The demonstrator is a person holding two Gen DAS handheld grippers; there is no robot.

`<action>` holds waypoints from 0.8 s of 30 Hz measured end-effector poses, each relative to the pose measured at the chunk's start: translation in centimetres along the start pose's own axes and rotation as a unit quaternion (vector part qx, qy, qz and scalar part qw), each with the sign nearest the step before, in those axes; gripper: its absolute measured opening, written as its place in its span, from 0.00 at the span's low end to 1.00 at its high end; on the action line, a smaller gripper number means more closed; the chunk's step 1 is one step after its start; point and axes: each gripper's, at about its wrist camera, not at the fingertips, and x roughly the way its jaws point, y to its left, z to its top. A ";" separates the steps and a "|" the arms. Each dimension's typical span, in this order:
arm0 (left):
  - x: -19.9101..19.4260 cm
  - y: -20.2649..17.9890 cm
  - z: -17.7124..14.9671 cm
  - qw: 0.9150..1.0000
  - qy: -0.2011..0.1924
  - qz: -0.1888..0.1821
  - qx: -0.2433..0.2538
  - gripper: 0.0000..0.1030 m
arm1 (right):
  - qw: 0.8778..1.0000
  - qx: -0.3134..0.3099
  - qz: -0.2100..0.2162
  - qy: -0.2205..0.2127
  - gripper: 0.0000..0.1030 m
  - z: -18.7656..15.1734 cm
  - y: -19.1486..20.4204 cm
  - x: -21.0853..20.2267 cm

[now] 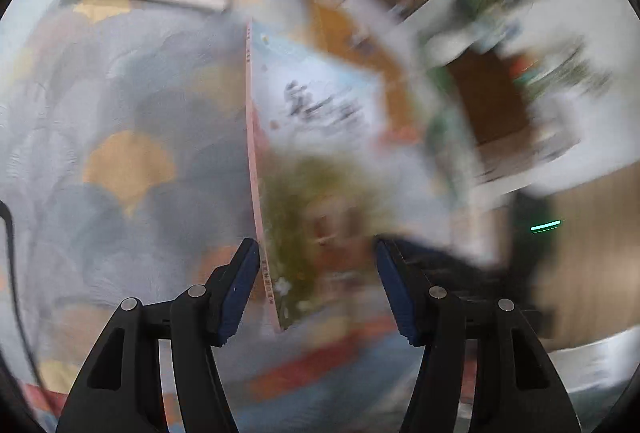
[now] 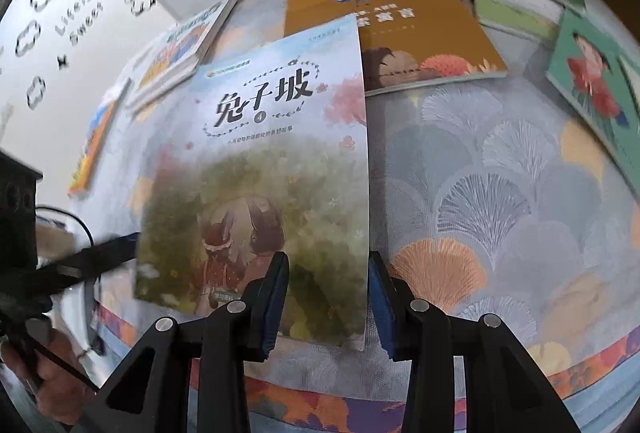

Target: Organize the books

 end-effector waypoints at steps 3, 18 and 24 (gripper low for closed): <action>-1.3 0.1 0.9 0.995 -0.011 -0.096 -0.036 0.55 | 0.999 0.033 0.031 -0.001 0.38 0.1 -1.3 0.0; 3.6 -0.7 1.0 1.000 0.014 0.007 -0.021 0.09 | 0.991 0.103 0.081 0.017 0.38 0.2 -3.1 -0.3; 3.2 -0.3 2.8 0.985 0.015 -0.130 -0.112 0.09 | 0.960 0.206 0.191 0.025 0.58 -0.6 -6.9 -1.2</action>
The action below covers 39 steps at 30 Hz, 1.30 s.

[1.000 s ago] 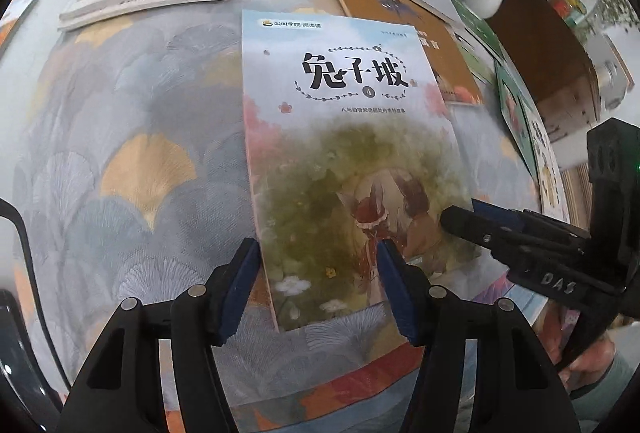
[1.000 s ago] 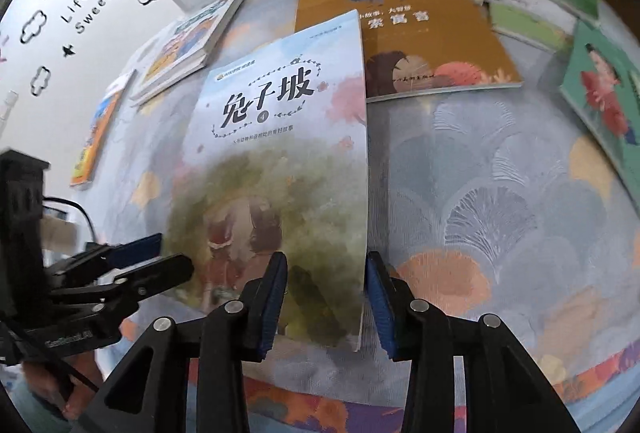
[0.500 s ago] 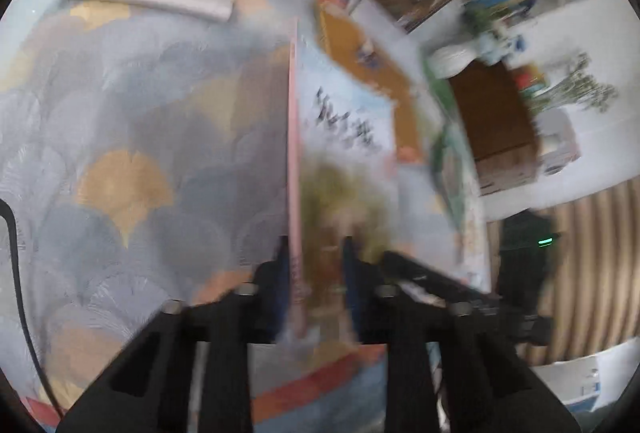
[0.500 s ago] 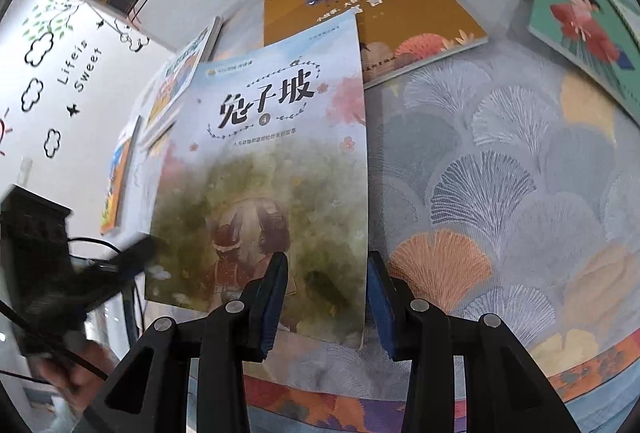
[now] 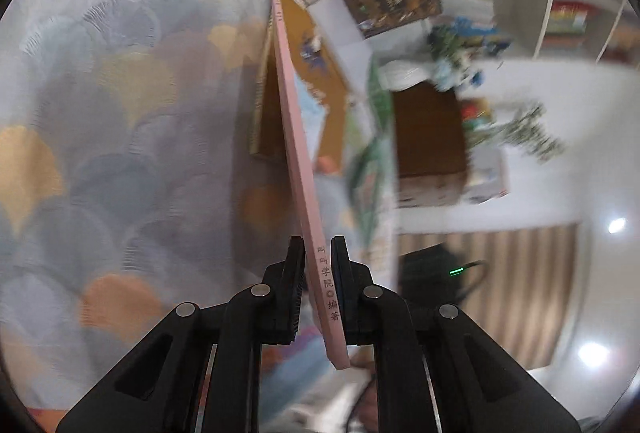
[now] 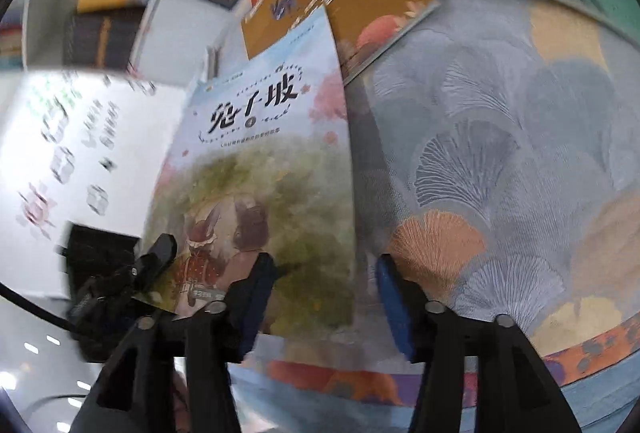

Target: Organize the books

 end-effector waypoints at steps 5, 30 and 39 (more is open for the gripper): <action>0.0 0.6 0.5 0.997 0.000 -0.047 -0.058 0.09 | 0.992 0.082 0.099 0.008 0.67 0.7 -2.4 1.1; -6.0 -7.6 1.8 0.958 -0.102 0.173 0.203 0.11 | 0.922 -0.342 -0.161 -0.084 0.33 -1.6 19.7 1.1; -10.5 -6.8 7.5 0.947 -0.166 0.191 0.197 0.11 | 0.904 -0.399 -0.136 -0.071 0.34 2.5 26.1 5.8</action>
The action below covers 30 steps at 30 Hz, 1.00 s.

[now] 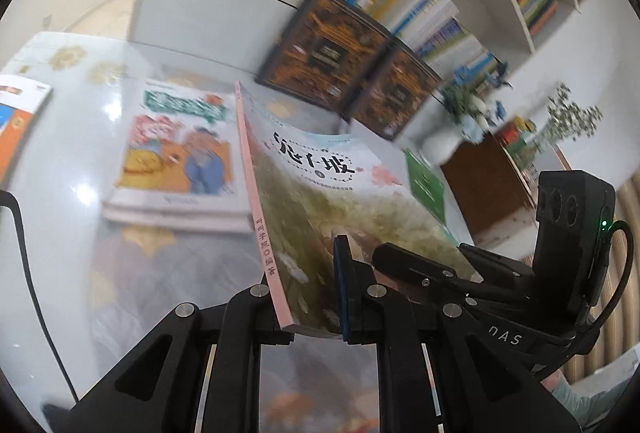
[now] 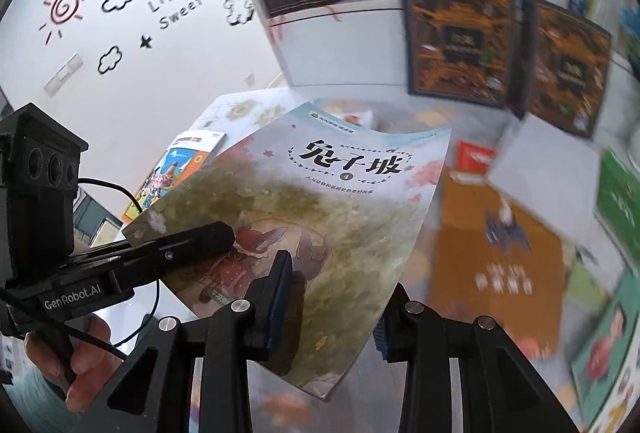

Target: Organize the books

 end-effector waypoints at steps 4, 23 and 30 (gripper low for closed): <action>-0.1 3.0 2.1 1.000 -0.016 0.009 -0.025 0.11 | 1.000 -0.004 0.026 0.008 0.35 3.1 0.7 3.0; 7.5 12.6 6.7 0.993 0.007 0.066 -0.093 0.14 | 0.989 0.078 0.059 0.109 0.37 9.4 -2.6 17.5; 8.4 14.8 4.8 0.985 0.052 0.109 -0.126 0.27 | 0.984 0.084 0.049 0.152 0.50 6.8 -3.1 19.1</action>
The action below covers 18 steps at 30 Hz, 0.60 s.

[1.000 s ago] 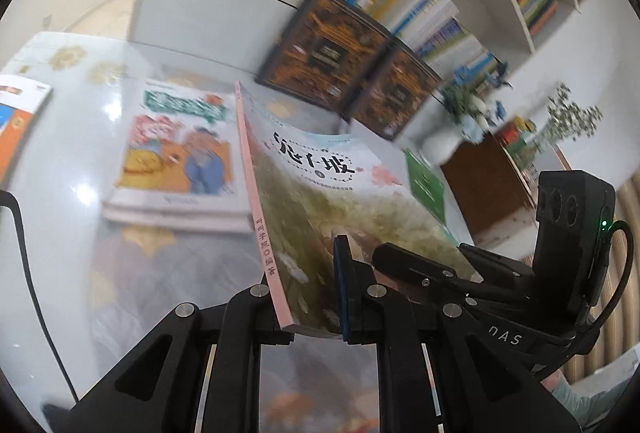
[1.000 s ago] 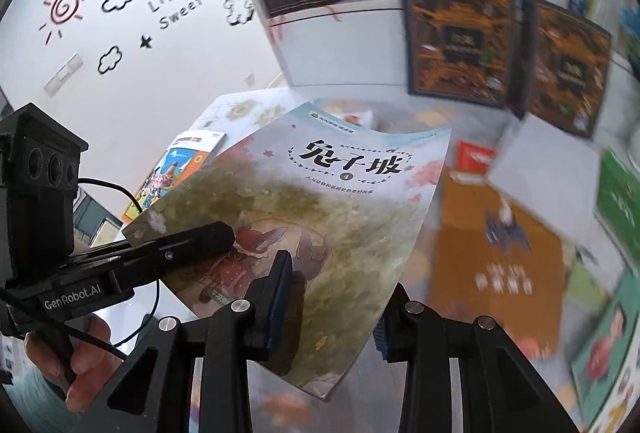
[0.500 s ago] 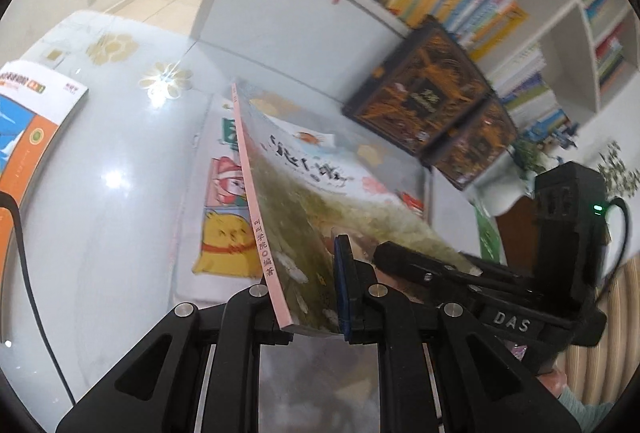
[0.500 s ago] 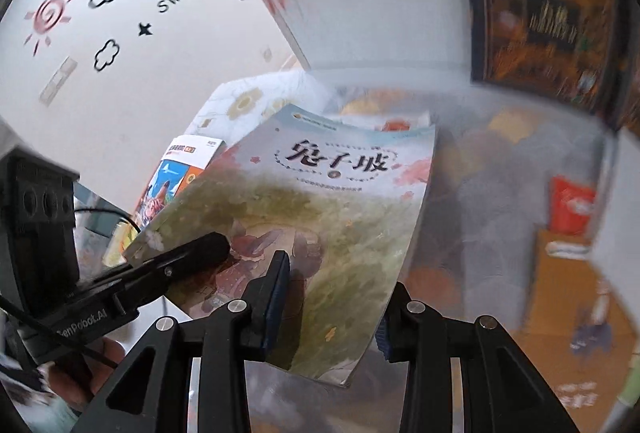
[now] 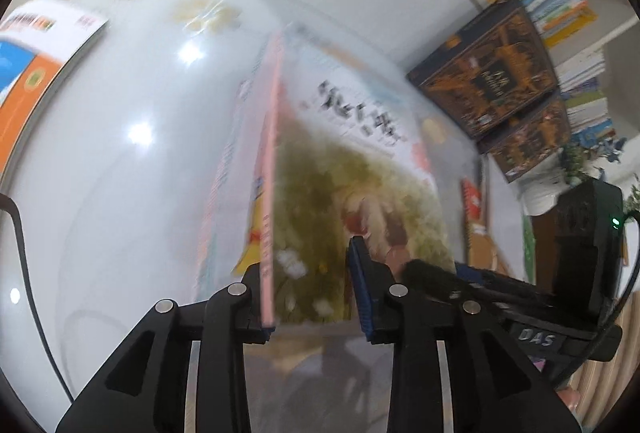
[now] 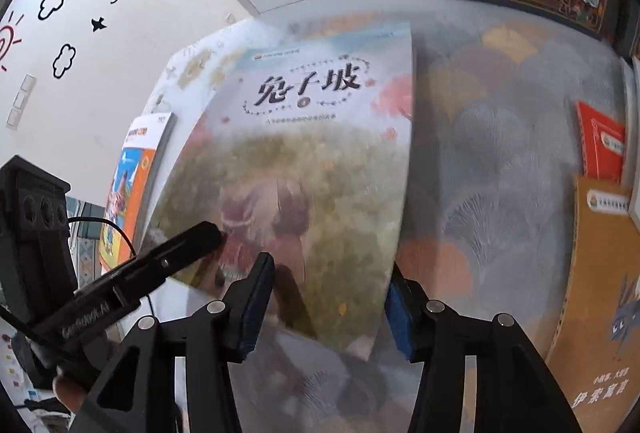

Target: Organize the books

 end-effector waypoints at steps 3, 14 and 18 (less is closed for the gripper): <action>-1.3 0.2 -1.3 0.999 -0.010 0.046 0.006 0.27 | 1.000 0.010 0.001 0.006 0.50 -1.3 -1.1 -1.3; -2.0 -9.6 -11.6 0.989 -0.009 0.074 0.129 0.46 | 0.992 0.001 -0.111 -0.056 0.55 -12.1 -6.0 -8.8; 1.2 -12.1 -15.3 0.978 -0.006 0.123 0.171 0.46 | 0.979 -0.001 -0.183 -0.087 0.55 -15.9 -7.9 -9.6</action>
